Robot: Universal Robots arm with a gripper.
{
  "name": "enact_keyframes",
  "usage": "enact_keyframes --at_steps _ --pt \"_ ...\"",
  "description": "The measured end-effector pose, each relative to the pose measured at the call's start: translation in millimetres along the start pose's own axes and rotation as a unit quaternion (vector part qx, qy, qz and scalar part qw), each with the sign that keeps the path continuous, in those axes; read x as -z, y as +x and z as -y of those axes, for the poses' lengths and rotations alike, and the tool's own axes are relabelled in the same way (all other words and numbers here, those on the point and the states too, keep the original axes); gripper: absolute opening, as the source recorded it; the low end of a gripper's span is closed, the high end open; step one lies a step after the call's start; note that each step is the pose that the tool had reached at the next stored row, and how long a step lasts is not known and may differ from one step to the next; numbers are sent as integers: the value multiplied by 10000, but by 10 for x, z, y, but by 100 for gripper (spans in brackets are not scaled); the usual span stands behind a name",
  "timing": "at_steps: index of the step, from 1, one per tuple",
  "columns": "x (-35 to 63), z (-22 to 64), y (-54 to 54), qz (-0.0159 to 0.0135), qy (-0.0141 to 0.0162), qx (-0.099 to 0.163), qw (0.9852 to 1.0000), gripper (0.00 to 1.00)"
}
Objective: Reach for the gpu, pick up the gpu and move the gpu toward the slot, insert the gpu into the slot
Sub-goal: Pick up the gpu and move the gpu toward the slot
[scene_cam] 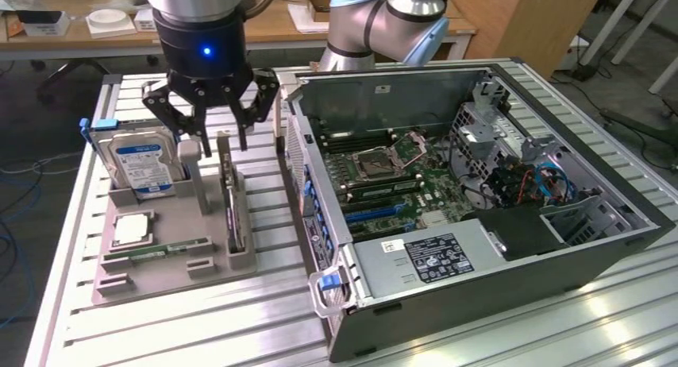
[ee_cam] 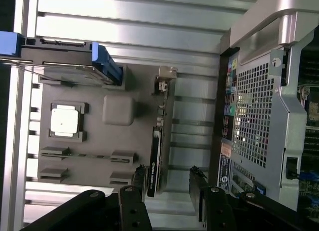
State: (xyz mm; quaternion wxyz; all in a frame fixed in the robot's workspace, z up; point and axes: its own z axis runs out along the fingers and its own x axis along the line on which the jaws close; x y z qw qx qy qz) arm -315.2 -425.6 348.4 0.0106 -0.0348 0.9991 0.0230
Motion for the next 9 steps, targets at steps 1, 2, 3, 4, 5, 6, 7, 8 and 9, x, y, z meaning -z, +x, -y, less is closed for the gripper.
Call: enact_keyframes --at_steps 1,2,3,4,5,6,7,8,9 --pt "-15 2 0 1 1 4 10000 48" --pt "-25 3 0 0 9 9 10000 48" --pt "-29 3 0 3 28 14 10000 48" --pt "-34 4 1 20 42 17 10000 48" --pt "-38 6 1 33 54 24 10000 48" --pt "-49 9 3 43 62 29 10000 48" --pt "-65 10 8 43 63 29 10000 48" --pt "-83 15 8 43 63 30 10000 48" --pt "-101 21 10 43 63 30 10000 48"
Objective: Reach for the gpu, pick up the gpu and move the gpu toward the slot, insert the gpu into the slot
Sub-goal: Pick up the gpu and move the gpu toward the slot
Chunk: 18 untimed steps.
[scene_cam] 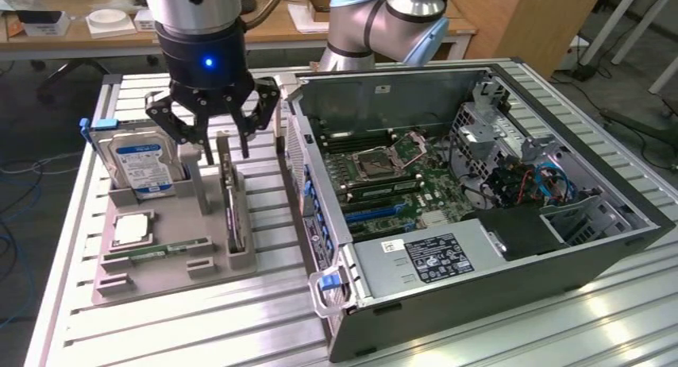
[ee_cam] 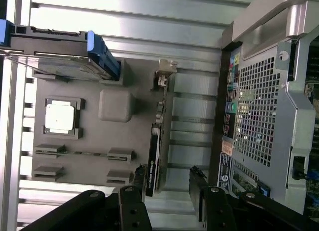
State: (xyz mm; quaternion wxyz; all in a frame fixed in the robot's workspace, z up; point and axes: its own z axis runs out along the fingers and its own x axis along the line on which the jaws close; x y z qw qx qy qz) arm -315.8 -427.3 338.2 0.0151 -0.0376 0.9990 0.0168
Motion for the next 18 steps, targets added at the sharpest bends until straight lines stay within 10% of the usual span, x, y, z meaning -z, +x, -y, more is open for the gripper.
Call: enact_keyframes --at_steps 11,18 --pt "-178 -46 8 -8 105 -10 9999 48" --pt "-292 -56 32 -2 121 -293 9995 48"
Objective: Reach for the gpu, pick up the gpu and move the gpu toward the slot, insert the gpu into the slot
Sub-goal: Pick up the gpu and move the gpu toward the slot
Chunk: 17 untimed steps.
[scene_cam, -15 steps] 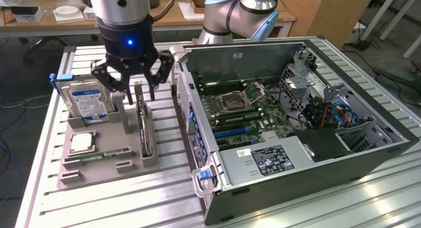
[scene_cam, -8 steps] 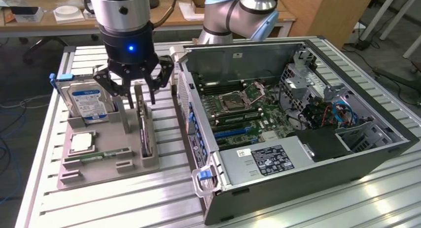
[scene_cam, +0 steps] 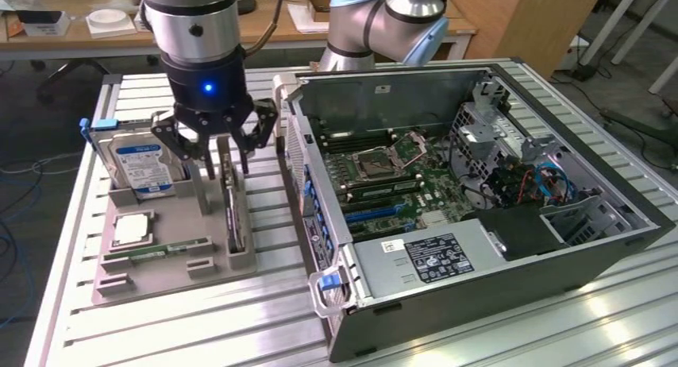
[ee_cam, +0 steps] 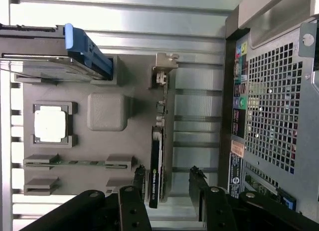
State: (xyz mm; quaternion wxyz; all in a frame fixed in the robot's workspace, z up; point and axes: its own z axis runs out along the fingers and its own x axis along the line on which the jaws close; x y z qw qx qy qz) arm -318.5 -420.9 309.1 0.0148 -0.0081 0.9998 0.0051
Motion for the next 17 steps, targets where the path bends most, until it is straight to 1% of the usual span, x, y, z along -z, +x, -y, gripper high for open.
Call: enact_keyframes --at_steps 6,7,8,9,10,13,17 --pt "-85 3 22 1 1 -34 10000 48" --pt "-95 3 22 0 1 -35 10000 50" --pt "-105 3 23 -2 1 -35 10000 55" --pt "-114 3 23 -4 1 -36 10000 55" --pt "-124 3 23 -9 1 -36 10000 62" --pt "-168 3 25 -29 1 -37 10000 62" --pt "-242 4 27 -31 1 -37 10000 62"
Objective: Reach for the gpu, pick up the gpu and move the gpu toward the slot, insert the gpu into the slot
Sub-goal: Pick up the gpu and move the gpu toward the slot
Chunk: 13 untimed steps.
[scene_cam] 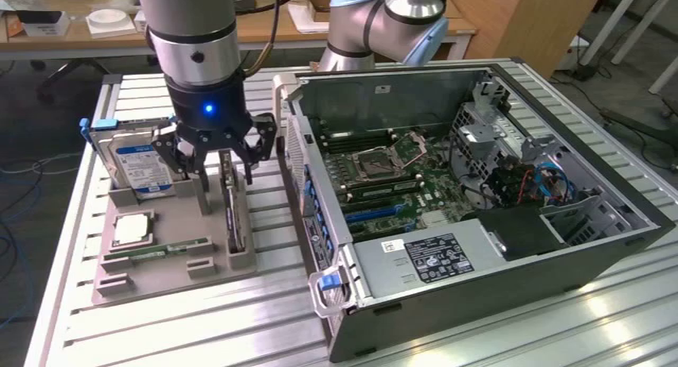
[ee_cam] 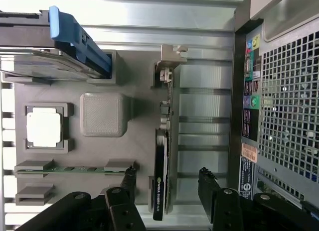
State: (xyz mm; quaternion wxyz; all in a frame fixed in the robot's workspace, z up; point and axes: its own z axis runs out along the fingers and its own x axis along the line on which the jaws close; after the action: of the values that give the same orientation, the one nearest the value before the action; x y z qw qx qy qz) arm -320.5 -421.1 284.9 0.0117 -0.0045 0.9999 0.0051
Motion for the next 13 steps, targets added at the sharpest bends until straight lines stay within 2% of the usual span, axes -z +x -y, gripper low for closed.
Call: enact_keyframes --at_steps 13 --pt "-236 -5 21 1 1 -56 10000 62"
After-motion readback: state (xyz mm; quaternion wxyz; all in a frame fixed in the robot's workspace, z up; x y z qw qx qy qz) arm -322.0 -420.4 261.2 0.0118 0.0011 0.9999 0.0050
